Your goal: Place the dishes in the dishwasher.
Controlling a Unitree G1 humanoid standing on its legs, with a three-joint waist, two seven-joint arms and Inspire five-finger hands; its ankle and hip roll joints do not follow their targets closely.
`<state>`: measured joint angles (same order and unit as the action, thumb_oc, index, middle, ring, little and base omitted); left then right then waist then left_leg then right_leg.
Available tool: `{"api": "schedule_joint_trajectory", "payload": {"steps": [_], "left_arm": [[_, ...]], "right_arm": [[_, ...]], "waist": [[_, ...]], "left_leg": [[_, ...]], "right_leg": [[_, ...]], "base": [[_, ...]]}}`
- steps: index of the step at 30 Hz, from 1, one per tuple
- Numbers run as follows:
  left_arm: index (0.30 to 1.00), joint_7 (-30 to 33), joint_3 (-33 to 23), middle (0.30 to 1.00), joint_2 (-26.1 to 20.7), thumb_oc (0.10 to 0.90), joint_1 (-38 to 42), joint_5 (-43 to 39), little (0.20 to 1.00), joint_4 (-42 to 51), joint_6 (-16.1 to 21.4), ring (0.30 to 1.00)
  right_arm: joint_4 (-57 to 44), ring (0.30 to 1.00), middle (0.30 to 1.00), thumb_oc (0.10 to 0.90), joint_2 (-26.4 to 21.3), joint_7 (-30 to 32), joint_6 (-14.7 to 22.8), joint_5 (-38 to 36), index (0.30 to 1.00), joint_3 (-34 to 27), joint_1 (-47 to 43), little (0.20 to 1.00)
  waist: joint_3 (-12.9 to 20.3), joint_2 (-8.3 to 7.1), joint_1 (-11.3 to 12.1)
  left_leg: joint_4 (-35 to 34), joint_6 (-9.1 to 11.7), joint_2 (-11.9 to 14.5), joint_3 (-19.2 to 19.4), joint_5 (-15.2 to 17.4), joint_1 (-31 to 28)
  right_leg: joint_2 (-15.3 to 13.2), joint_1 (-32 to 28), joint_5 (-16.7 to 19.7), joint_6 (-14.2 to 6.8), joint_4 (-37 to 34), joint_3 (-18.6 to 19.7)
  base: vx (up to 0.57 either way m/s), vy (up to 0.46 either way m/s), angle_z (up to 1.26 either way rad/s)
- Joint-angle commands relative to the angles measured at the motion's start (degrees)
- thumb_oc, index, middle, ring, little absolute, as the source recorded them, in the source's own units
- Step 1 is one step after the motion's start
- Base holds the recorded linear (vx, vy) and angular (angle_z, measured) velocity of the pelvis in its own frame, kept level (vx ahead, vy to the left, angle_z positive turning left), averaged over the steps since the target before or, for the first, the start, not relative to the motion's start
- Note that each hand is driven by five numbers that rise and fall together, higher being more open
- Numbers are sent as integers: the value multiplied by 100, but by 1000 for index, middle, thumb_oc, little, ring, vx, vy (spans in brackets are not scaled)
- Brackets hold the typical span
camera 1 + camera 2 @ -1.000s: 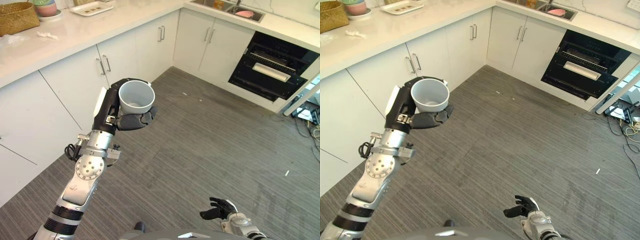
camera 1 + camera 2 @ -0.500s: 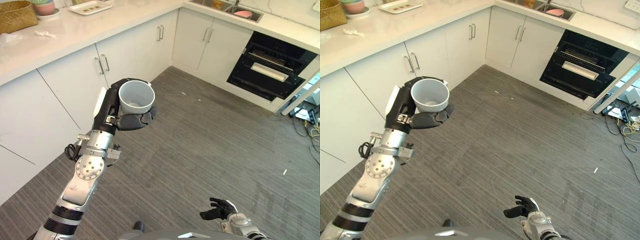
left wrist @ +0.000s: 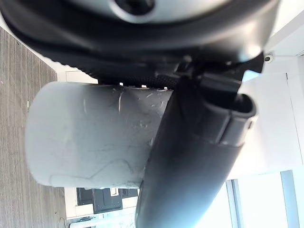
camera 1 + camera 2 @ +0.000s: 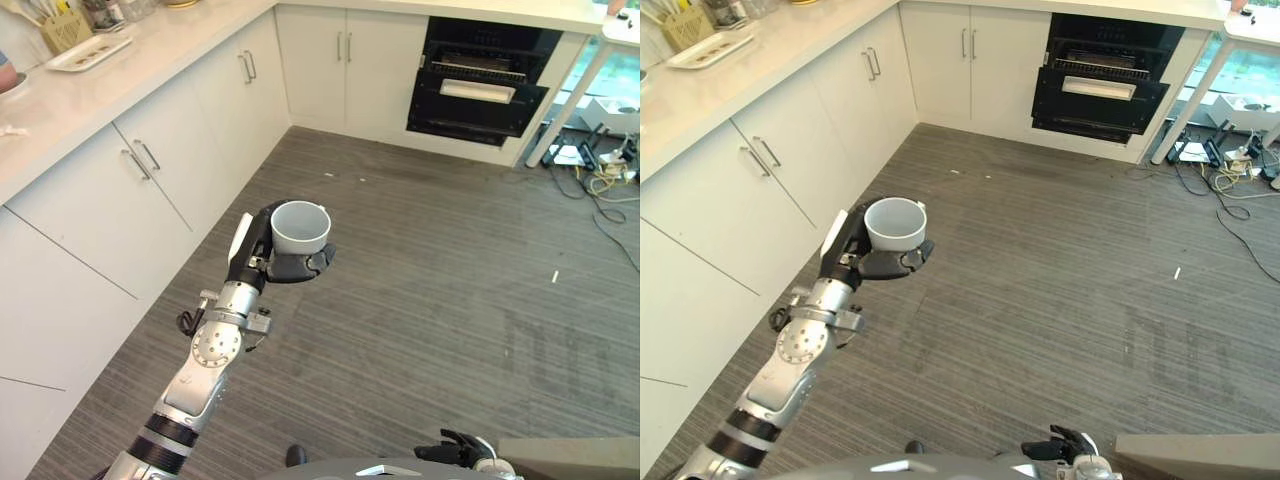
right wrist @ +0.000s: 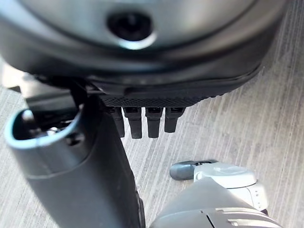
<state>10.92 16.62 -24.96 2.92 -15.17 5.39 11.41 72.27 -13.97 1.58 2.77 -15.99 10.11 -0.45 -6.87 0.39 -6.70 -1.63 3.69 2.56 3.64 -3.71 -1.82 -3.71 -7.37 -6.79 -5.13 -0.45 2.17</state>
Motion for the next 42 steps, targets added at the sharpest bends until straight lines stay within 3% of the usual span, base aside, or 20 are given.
{"api": "schedule_joint_trajectory", "payload": {"steps": [1,2,4,6,7,9,15,17,20,22,24,29,30,31,33,35,36,38,41,42], "left_arm": [[300,169,-625,300,89,400,460,-33,300,464,626,300],[300,211,-630,300,44,400,441,-36,300,473,648,300],[300,241,-641,300,36,400,403,-31,300,451,647,300],[300,228,-692,300,17,400,248,-7,300,496,655,300],[300,273,-758,300,-16,400,102,128,300,590,651,300],[300,316,-846,300,-33,400,-3,181,300,690,660,300],[300,320,-966,300,-118,400,-136,206,300,837,664,300],[300,330,-897,300,-171,400,-19,225,300,880,624,300],[300,280,-762,300,-351,400,172,328,300,1056,528,300],[300,266,-741,300,-420,400,259,381,300,1073,503,300],[300,220,-639,300,-412,400,307,424,300,984,474,300],[300,157,-557,300,-349,400,346,329,300,901,482,300],[300,118,-490,300,-351,400,395,287,300,857,475,300],[300,111,-474,300,-352,400,411,314,300,802,468,300],[300,105,-463,300,-350,400,398,406,300,738,422,300],[300,63,-457,300,-331,400,407,414,300,775,410,300],[300,65,-367,300,-189,400,482,341,300,675,483,300],[300,-19,-354,300,-3,400,513,140,300,743,514,300],[300,-109,-276,300,-103,400,591,42,300,708,461,300],[300,-110,-272,300,-113,400,596,37,300,709,457,300]], "right_arm": [[-205,900,900,800,-408,130,249,-164,900,172,81,900],[-307,900,900,800,-416,192,222,-97,900,252,44,900],[-333,900,900,800,-413,246,227,-50,900,265,25,900],[-371,900,900,800,-431,297,242,36,900,265,24,900],[-457,900,900,800,-445,344,289,153,900,278,57,900],[-570,900,900,800,-459,412,351,180,900,289,31,900],[-668,900,900,800,-330,425,431,77,900,244,24,900],[-664,900,900,800,-274,423,452,47,900,198,26,900],[-566,900,900,800,-198,365,394,160,900,219,92,900],[-542,900,900,800,-198,357,368,140,900,196,80,900],[-489,900,900,800,-220,309,336,224,900,187,149,900],[-421,900,900,800,-361,345,357,105,900,75,247,900],[-388,900,900,800,-423,399,366,38,900,-26,371,900],[-401,900,900,800,-443,422,370,5,900,-74,431,900],[-335,900,900,800,-496,459,337,-57,900,-165,426,900],[-335,900,900,800,-500,452,349,-178,900,-231,494,900],[-399,900,900,800,-635,433,417,-364,900,-386,580,900],[-381,900,900,800,-735,463,466,-615,900,-678,707,900],[-356,900,900,800,-799,558,431,-843,900,-777,650,900],[-352,900,900,800,-790,559,431,-847,900,-778,645,900]], "waist": [[-227,-258,196],[-360,-363,384],[-355,-375,475],[-271,-329,609],[-243,-246,792],[-241,-200,965],[150,-329,1247],[214,-544,1257],[130,-413,1107],[44,-289,997],[-185,-135,684],[-304,-116,197],[-258,-295,7],[-278,-271,-169],[-249,-227,-180],[-156,-235,-234],[-41,-221,-385],[-4,-377,-521],[-111,-711,-340],[-140,-679,-305]], "left_leg": [[2197,277,83,317,223,543],[2727,324,14,324,103,1125],[2420,237,0,500,182,1429],[1646,128,-2,602,157,1577],[678,175,89,634,-265,1881],[-44,193,182,684,-458,2267],[-221,22,160,1082,-1139,2027],[-187,-176,-153,1041,-957,1830],[-232,-310,-130,768,-523,1173],[-289,-359,-88,623,-415,919],[-337,-496,-217,183,-41,291],[-337,-463,-410,-375,466,-472],[-337,-388,-626,-633,791,-803],[-337,-326,-559,-806,952,-1039],[-337,-298,-537,-853,1142,-1340],[-337,-244,-541,-937,1046,-1440],[620,-17,-634,-897,726,-1384],[2869,653,-512,-163,-27,-559],[4008,741,32,861,-153,461],[4104,749,97,874,-89,475]], "right_leg": [[431,285,565,184,133,121],[361,128,520,198,121,146],[313,-38,469,162,38,132],[307,-331,377,99,-75,193],[340,-575,223,50,-64,311],[346,-881,111,30,-78,452],[268,-1172,456,-265,381,660],[177,-981,1459,-742,1335,605],[482,-146,2468,-987,3296,219],[630,196,2523,-987,3820,89],[789,1288,1941,-980,4457,-30],[601,2487,1323,-521,2858,-390],[595,2751,1356,-510,1625,-254],[569,2733,1450,-524,963,-500],[474,2825,1573,-528,845,-1092],[430,2573,1524,-394,628,-1107],[659,2152,1538,-147,658,-612],[479,1521,1460,76,449,-547],[218,798,1248,222,32,-568],[273,775,1252,229,14,-550]], "base": [[155,-252,1],[247,-173,-9],[253,-33,-19],[467,109,8],[639,145,-5],[516,114,-31],[543,167,-49],[450,195,-36],[543,224,20],[383,201,86],[674,320,62],[647,93,75],[753,-50,121],[888,-49,140],[522,-33,131],[387,-69,13],[490,-68,33],[605,-166,49],[338,-150,42],[356,-51,-44]]}}
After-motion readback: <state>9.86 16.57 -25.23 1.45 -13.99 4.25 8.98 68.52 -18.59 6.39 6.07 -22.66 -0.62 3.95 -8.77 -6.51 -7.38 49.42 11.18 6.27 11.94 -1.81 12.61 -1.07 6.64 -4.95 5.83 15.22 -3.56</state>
